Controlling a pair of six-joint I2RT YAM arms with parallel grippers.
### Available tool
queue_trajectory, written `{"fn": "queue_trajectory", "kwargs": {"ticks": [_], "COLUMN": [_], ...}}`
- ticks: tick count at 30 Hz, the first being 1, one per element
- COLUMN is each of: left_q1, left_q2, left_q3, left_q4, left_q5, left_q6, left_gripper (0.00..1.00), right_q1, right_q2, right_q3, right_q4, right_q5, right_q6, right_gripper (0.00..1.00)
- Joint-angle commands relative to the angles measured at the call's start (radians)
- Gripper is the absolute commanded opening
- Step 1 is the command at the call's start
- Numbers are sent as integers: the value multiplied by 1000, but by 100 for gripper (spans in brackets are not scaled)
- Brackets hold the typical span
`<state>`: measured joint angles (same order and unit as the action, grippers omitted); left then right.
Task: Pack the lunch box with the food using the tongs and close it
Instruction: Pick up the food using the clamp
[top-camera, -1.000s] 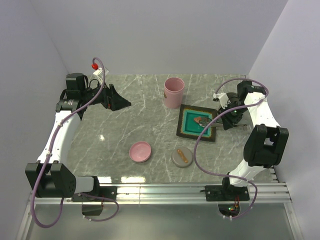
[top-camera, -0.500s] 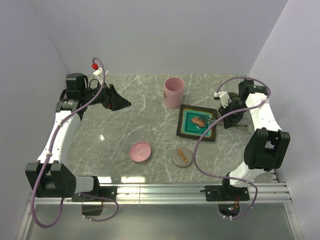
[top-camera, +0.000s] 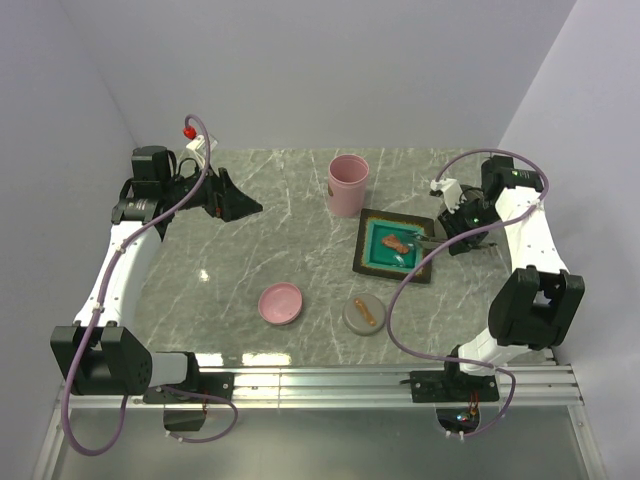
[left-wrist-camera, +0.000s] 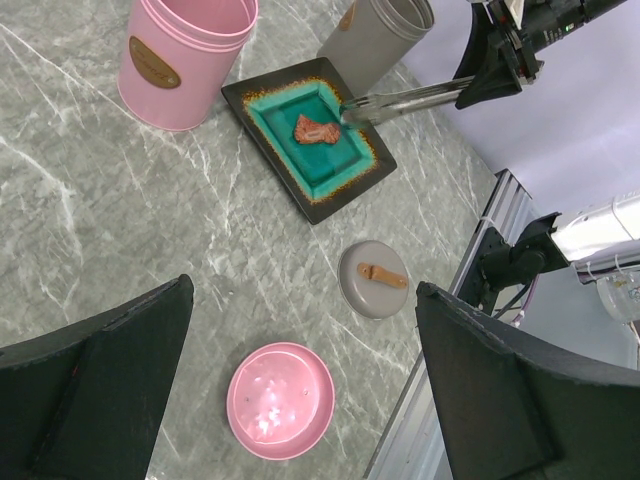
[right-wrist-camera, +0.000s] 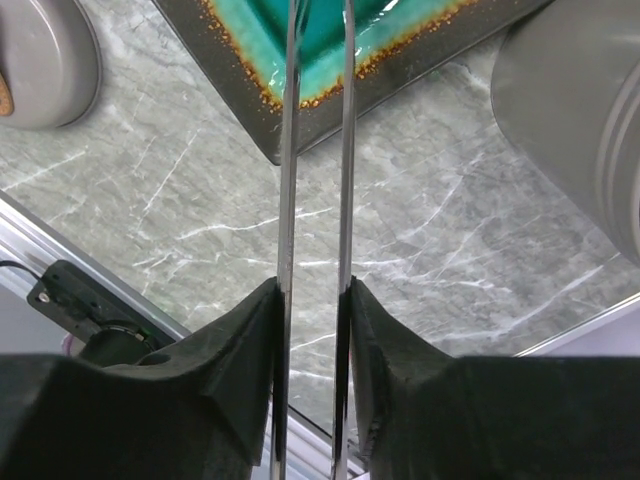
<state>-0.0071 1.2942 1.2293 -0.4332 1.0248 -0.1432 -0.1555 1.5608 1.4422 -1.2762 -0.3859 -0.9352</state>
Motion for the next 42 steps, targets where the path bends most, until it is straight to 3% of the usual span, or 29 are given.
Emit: {"fn": "queue_trajectory", "kwargs": {"ticks": [1,5,14,42], "left_q1": [4,4,4,4], "left_q2": [-24,-23,-15,-29], "left_q3": [19,21,18,7], "left_q4": [16,11,24,22], "left_q5": [29,26,31,27], "left_q6": [5,10,2,11], "left_gripper": [99,99,99,99], "right_q1": [-6,-6,5,100], "right_q2": [5,18,-8,-30], "right_q3": [41,35,-29,-77], "right_q4": [3,14,78,141], "right_q5": [-1,-2,15,99], "right_q6": [7,18,41,95], "right_gripper": [43,50,51,47]}}
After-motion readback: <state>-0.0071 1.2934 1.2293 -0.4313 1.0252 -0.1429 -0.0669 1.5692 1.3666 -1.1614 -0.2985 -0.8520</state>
